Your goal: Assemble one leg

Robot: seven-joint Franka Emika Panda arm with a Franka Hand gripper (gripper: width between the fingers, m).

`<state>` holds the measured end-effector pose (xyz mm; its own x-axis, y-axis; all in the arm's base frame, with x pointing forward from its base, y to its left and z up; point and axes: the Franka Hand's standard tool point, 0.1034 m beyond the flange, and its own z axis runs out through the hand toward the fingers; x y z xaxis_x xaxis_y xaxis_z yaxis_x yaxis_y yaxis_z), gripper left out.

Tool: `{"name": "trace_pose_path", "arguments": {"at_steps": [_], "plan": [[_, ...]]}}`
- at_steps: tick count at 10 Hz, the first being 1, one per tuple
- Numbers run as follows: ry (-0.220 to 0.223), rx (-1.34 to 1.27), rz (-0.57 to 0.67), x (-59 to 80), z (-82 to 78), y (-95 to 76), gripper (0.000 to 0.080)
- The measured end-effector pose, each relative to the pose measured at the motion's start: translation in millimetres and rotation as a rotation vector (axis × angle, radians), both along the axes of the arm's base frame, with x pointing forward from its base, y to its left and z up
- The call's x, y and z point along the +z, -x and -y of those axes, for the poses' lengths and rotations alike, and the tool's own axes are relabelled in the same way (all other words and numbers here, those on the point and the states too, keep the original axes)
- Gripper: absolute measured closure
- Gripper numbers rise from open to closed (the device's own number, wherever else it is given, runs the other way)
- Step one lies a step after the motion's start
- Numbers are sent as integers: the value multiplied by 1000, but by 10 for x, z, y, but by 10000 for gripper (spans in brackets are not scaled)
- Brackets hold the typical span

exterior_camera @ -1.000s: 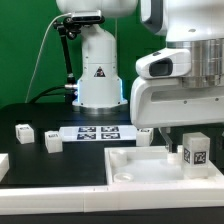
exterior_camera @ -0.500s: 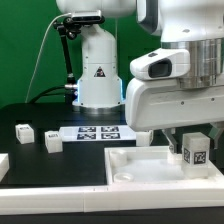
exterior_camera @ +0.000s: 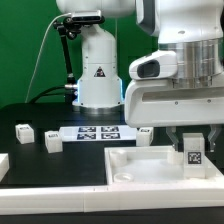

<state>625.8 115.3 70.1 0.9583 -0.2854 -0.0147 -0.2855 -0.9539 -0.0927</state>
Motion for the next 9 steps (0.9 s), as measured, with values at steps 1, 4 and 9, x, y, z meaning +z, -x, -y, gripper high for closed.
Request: {"name": "trace_pose_path", "arguments": {"at_steps": [1, 4, 9], "plan": [[-5, -149, -1, -4, 1, 6, 509], [-18, -515, -15, -11, 6, 6, 509], [-81, -1079, -75, -18, -7, 28, 509]]}}
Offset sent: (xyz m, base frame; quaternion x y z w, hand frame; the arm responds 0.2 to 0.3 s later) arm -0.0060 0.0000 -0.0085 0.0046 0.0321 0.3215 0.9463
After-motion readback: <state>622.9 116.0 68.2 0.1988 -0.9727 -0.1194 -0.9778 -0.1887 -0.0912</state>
